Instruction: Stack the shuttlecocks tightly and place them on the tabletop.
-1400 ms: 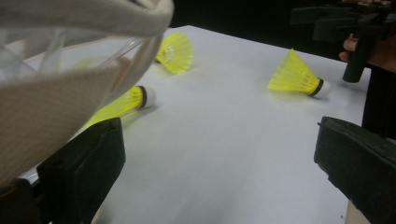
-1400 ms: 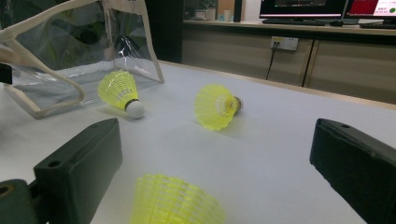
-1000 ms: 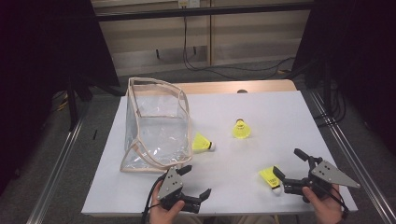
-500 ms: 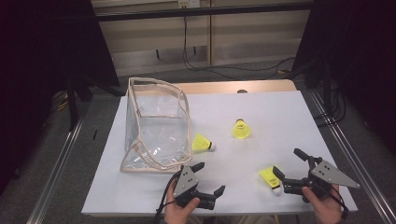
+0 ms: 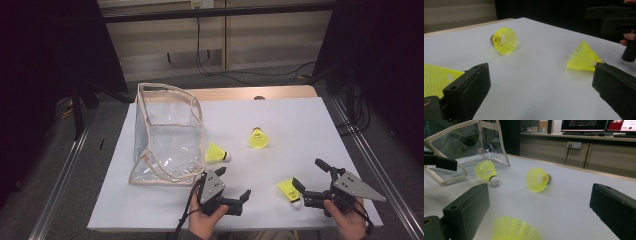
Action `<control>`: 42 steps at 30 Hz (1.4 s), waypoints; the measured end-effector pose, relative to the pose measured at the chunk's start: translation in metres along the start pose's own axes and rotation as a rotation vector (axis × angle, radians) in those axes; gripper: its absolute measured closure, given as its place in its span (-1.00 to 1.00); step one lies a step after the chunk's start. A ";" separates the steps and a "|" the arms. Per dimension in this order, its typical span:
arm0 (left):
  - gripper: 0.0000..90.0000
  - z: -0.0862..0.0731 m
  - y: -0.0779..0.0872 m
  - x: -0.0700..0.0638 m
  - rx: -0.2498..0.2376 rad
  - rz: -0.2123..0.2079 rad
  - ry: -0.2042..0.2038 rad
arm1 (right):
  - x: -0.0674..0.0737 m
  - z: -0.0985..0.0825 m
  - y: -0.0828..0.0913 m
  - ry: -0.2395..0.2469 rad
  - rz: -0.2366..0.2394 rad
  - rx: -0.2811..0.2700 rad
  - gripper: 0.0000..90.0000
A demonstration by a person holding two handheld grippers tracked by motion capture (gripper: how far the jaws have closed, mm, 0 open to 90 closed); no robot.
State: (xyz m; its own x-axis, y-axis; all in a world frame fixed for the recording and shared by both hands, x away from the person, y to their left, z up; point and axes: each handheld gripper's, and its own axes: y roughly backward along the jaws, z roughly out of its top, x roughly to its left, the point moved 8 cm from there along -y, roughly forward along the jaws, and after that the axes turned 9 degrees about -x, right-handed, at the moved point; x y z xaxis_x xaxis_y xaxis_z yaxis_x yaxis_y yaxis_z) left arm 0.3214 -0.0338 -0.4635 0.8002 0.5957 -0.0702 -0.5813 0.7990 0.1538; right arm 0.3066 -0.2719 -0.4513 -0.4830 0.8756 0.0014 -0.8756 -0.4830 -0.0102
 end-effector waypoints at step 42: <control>-0.93 0.008 -0.066 0.038 0.049 0.252 0.006 | -0.003 0.001 0.003 -0.004 -0.003 -0.005 -0.95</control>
State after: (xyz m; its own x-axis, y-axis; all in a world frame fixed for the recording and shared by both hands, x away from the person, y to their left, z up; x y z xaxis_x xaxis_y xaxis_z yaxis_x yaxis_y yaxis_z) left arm 0.3909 -0.0647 -0.4679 0.6301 0.7759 -0.0296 -0.7542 0.6207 0.2143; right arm 0.3060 -0.2762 -0.4503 -0.4808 0.8768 0.0056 -0.8768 -0.4807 -0.0152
